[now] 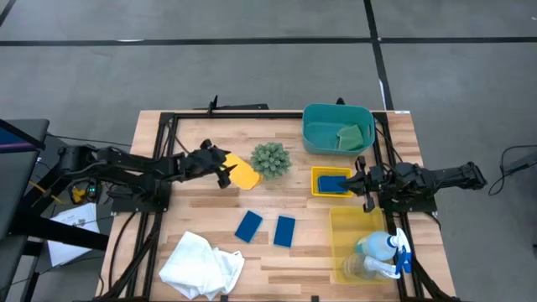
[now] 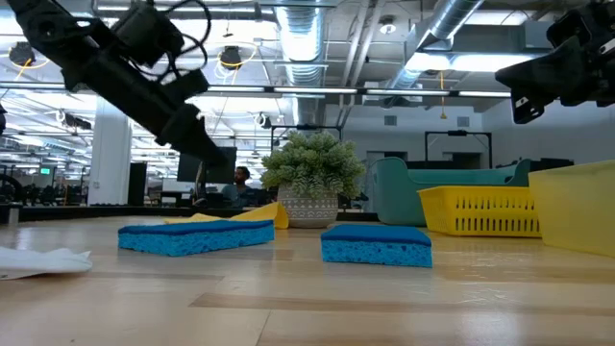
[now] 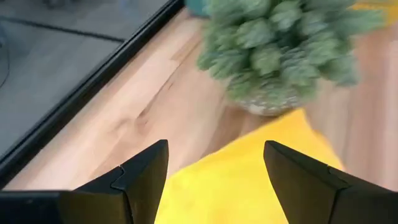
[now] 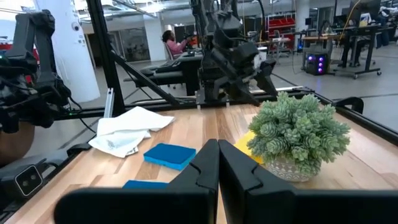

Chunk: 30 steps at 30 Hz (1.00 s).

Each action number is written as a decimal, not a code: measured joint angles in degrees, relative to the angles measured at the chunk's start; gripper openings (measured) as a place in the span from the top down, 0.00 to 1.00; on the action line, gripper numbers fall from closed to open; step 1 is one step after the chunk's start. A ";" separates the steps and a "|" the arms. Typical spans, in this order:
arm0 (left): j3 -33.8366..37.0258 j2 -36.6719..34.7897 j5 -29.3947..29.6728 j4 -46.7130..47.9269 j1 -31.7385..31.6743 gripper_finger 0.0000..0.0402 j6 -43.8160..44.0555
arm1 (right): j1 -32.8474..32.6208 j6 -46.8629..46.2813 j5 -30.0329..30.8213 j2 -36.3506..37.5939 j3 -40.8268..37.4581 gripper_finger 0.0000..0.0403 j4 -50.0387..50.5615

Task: Pick & Place Kitchen Items
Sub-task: Put the yellow towel into the green bin

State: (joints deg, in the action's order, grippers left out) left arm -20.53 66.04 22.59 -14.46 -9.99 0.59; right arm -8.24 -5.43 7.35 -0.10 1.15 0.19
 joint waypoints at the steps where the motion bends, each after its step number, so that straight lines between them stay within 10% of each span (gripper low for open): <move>1: -0.07 0.95 0.04 -0.42 -0.40 0.35 0.65 | -0.01 -0.02 0.00 0.00 0.00 1.00 0.02; 18: -8.22 26.78 -7.46 -0.53 -2.21 0.35 3.10 | -0.06 -1.53 -2.71 0.00 0.13 1.00 0.76; 30: -8.33 25.32 -12.74 8.31 -2.19 0.40 3.55 | -0.06 -2.19 -3.02 0.00 0.13 1.00 0.79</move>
State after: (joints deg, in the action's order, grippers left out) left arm -28.86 91.36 9.85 -6.15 -12.19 4.14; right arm -8.29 -7.62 4.34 -0.10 1.28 0.97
